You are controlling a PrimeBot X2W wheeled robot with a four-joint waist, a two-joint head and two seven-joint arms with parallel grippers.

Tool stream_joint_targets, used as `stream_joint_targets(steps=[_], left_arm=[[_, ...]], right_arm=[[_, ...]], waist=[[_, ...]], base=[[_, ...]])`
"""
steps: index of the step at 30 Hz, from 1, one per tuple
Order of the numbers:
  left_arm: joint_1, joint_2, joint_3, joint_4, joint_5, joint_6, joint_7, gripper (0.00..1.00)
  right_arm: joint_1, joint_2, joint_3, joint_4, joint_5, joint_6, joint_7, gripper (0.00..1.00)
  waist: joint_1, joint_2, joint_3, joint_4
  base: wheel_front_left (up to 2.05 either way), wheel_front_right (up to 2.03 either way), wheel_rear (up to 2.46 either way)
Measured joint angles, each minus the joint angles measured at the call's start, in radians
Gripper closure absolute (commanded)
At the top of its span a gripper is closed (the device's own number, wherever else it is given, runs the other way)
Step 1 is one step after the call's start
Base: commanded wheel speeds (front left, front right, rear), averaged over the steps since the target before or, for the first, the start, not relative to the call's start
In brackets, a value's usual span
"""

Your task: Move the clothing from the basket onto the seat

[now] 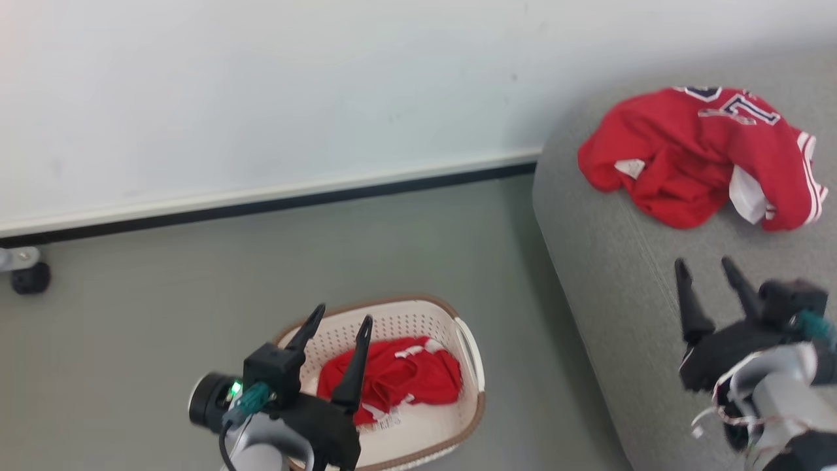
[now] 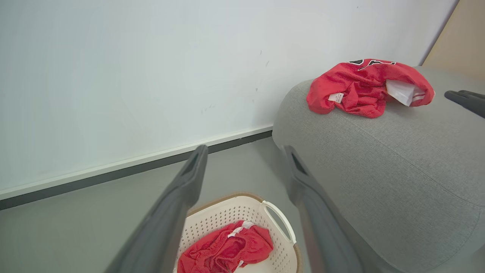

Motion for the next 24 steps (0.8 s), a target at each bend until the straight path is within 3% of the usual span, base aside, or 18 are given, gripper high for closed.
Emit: stream_joint_targets(steps=[13,24], left_arm=[[0.167,0.047,0.083,-0.002,-0.016,0.009,-0.017,0.00],[0.283,0.061,0.150,-0.051,-0.015,0.009,-0.026,0.00]], right_arm=[[0.255,0.091,0.028,-0.212,-0.018,-0.071,0.000,0.00],[0.426,0.136,0.053,-0.394,-0.058,-0.123,0.000,0.00]], waist=[[0.0001,-0.0001,-0.147,0.100],[0.0001,-0.0001,-0.198,0.140]], base=[[0.00,0.00,0.00],[0.00,0.00,0.00]])
